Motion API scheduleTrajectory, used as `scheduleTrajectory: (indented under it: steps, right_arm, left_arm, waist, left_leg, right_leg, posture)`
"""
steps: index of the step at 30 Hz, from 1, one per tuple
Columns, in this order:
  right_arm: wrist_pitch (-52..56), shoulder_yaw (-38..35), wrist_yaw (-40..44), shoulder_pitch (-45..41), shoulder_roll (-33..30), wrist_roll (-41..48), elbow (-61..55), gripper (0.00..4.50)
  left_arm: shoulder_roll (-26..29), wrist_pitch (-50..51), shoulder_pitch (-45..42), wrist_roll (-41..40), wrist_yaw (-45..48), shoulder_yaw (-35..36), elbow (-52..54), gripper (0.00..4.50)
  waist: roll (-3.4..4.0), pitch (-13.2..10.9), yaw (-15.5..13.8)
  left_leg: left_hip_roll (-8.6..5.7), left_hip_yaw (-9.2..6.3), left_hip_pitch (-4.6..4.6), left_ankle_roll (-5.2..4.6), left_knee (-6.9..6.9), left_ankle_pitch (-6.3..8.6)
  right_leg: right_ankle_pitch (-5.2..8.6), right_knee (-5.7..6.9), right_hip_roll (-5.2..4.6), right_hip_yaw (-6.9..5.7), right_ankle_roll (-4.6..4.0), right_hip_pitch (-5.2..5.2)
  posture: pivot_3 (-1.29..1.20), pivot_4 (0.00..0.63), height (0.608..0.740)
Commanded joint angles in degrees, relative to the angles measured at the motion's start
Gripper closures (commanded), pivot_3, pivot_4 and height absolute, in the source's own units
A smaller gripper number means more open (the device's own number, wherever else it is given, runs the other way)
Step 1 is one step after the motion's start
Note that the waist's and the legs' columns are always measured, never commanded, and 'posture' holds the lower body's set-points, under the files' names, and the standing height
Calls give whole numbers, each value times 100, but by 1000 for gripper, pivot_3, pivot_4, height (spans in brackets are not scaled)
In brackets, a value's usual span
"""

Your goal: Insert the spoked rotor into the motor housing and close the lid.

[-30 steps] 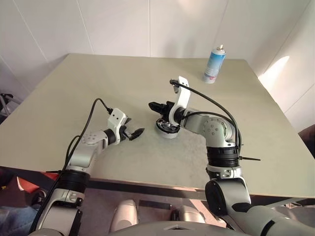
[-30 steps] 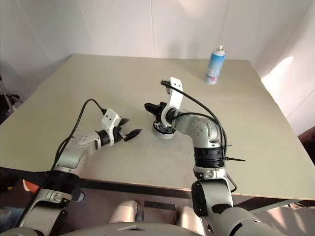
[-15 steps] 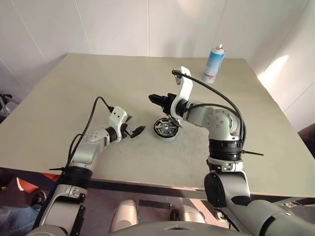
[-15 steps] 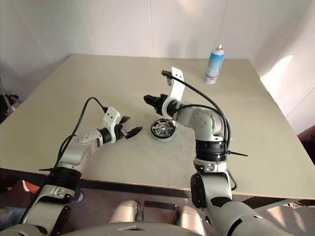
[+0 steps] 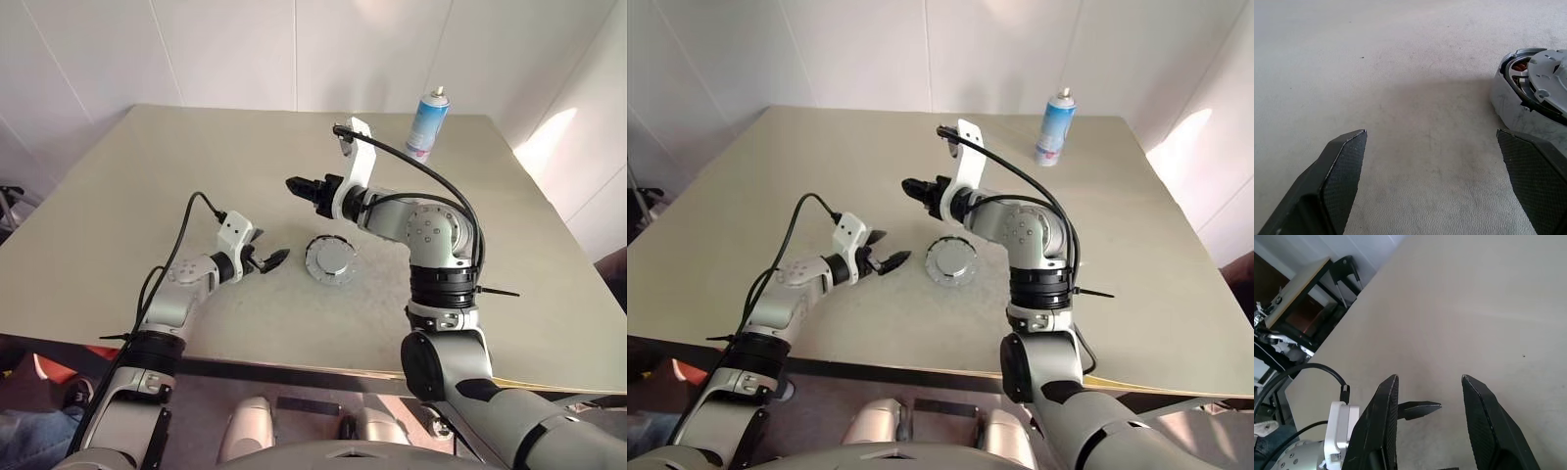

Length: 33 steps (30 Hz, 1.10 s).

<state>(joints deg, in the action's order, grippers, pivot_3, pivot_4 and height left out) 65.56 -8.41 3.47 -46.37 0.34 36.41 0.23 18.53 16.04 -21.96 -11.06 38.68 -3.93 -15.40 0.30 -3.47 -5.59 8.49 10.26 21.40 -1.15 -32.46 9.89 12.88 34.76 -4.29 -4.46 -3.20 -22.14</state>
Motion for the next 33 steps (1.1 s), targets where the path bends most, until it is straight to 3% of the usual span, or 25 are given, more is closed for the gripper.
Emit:
scheduleTrajectory:
  steps: [1, 10, 13, 18, 33]
  right_arm:
    - [-1099, 458, 509, 100, -315, -502, -388, 2229]
    - [-3106, 1434, 2780, 1872, -2396, -1496, -790, 2229]
    - [-3547, 1519, 3253, 2354, -2749, -1643, -763, 1655]
    - [-3554, 1578, 3673, 2631, -2778, -1517, -974, 25]
    - [-3897, 2074, 3759, 2590, -2473, -2281, -131, 25]
  left_arm:
    - [11, -101, -60, -20, 20, 59, 163, 0]
    - [-52, -13, -136, -132, 285, -28, 295, 0]
    - [-45, 7, -189, -153, 420, -41, 278, 0]
    - [-39, -14, -334, -100, 528, -51, 139, 0]
    - [-36, 19, -189, -55, 453, -61, 256, 0]
  waist:
    - [-1, 0, -7]
    - [-6, -2, -116]
    - [-6, -3, -114]
    - [-5, -3, -121]
    - [-6, -3, -134]
  left_leg:
    - [0, 0, 0, 0, 0, 0]
    - [-2, -3, 10, -21, -26, 12]
    - [3, -2, 8, -45, -30, 26]
    - [7, -2, 7, -52, -42, 29]
    - [8, -2, 0, -72, -62, 42]
  right_leg:
    - [0, 0, 0, 0, 0, 1]
    - [1, -3, -1, -1, 5, 11]
    - [2, -2, 0, -1, 5, 11]
    - [1, 2, 0, -5, 1, 14]
    - [-16, 0, -1, -5, -28, 34]
  posture:
    - [0, 0, 740]
    - [0, 0, 740]
    - [0, 0, 740]
    - [0, 0, 740]
    - [0, 0, 740]
